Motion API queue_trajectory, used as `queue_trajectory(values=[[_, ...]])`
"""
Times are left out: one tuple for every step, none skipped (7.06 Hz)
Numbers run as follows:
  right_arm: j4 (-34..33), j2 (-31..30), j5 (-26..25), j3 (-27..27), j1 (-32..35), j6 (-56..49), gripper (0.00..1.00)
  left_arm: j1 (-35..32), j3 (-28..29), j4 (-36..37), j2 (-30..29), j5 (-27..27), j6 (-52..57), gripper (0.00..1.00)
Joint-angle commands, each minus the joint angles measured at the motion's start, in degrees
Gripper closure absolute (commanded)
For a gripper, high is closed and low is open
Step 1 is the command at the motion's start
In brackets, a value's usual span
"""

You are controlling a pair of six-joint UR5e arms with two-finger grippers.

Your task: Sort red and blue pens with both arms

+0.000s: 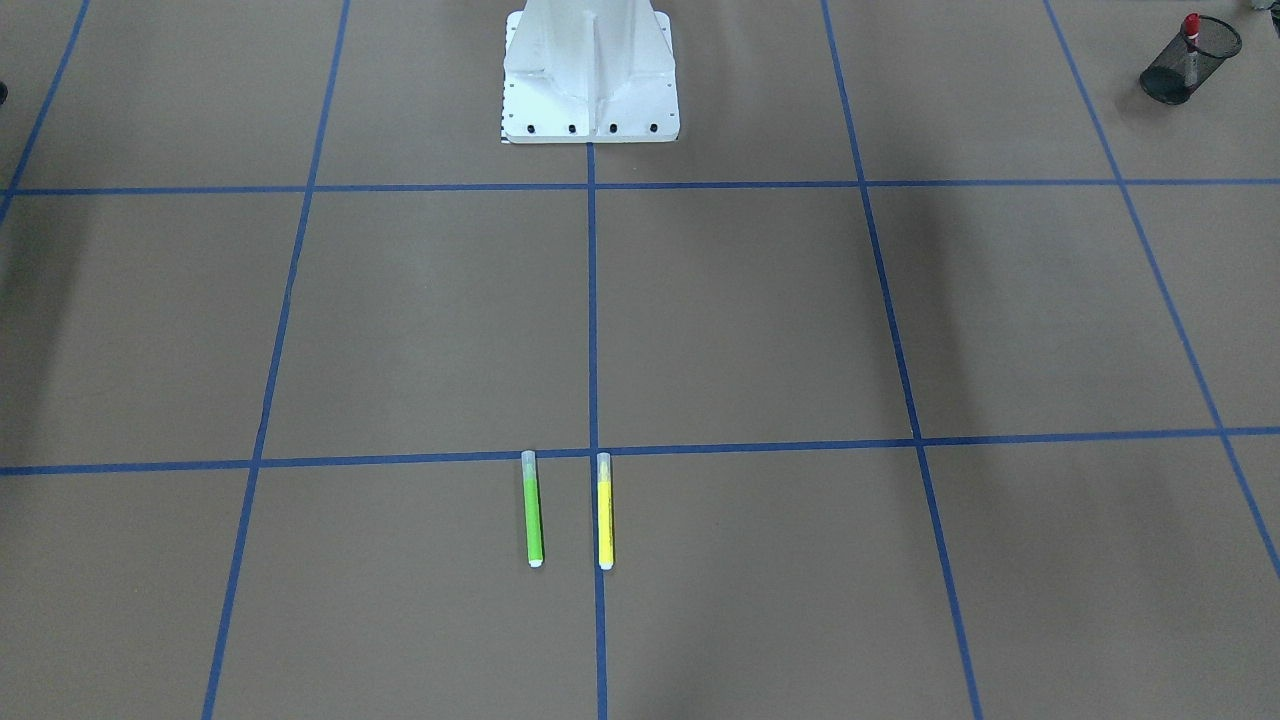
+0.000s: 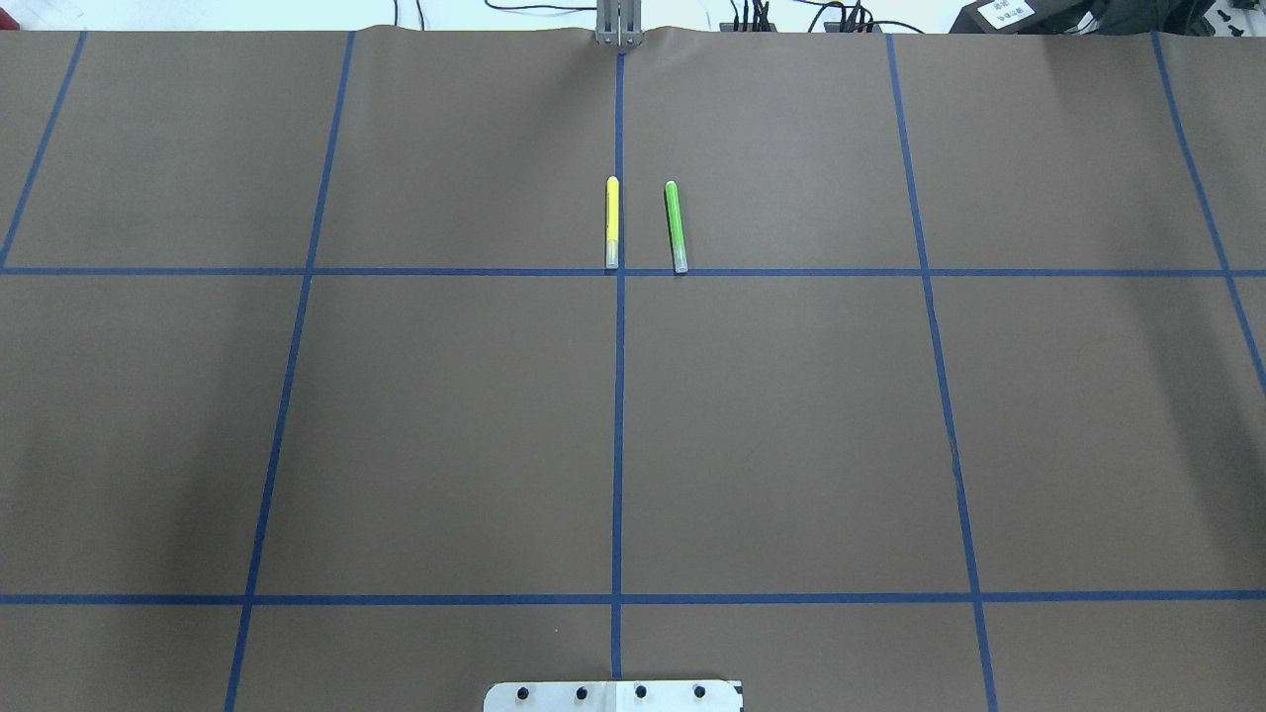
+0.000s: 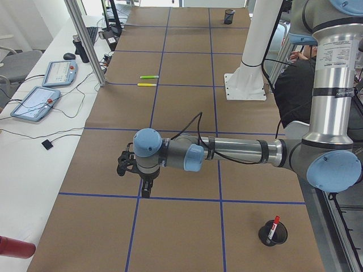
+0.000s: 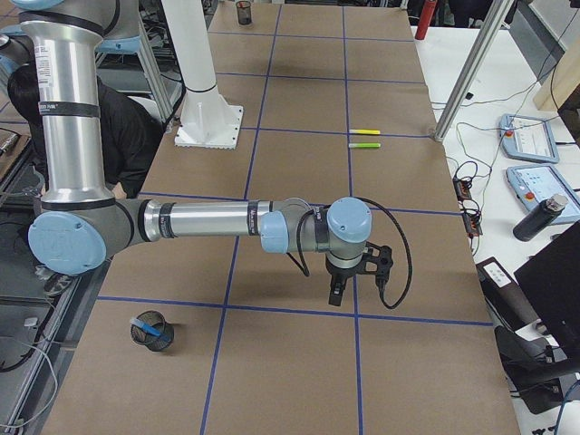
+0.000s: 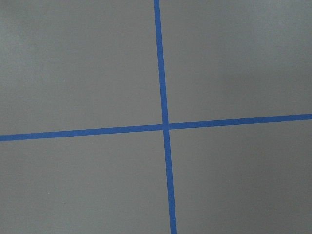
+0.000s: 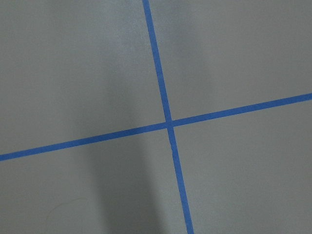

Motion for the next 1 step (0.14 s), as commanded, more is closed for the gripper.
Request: queue_trajectory(values=[[0.00, 0.03, -0.04, -0.03, 0.00, -0.18, 0.00, 0.00, 0.05, 0.01, 0.00, 0.00, 0.07, 0.00]])
